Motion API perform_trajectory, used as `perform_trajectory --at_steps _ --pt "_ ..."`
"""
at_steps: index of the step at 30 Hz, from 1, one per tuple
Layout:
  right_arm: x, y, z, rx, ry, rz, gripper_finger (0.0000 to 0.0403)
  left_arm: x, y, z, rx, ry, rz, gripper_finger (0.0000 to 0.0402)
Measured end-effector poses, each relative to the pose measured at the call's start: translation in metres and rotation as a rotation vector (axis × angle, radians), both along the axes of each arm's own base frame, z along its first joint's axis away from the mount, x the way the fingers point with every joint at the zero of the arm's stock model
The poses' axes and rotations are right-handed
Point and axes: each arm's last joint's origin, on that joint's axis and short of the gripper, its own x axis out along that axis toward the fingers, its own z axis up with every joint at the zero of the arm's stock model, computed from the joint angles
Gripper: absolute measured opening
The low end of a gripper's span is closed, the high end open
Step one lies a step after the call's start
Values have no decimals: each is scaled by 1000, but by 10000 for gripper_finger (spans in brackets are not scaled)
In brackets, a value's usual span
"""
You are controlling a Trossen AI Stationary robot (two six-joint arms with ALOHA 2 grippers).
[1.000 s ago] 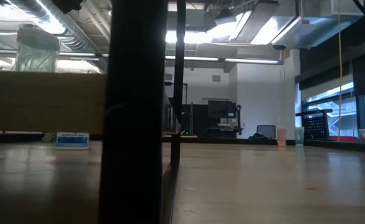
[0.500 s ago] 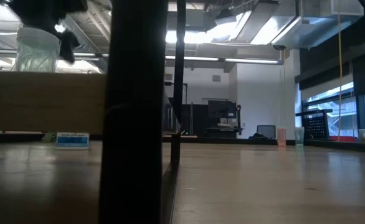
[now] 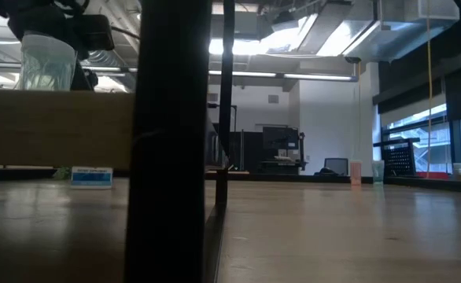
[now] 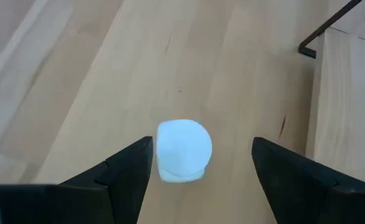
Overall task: Pick and place medicine bottles onto shelf by color
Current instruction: Put the left big white pill bottle on the shelf aligned with the other big white pill bottle
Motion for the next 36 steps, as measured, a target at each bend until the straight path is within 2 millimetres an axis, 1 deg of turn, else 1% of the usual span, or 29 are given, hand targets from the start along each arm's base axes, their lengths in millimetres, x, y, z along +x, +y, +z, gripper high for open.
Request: perform_trajectory --at_steps 7,13,26,36 --pt "0 0 0 -1 1 0 272 1 1 -17 18 -22 16 267" --pt "0 0 0 1 4 -2 272 1 3 -17 87 -42 74 267" --pt "0 0 0 1 5 -1 272 8 3 -28 102 33 69 267" --pt "-1 0 -1 0 9 -1 272 12 2 -29 102 35 70 267"
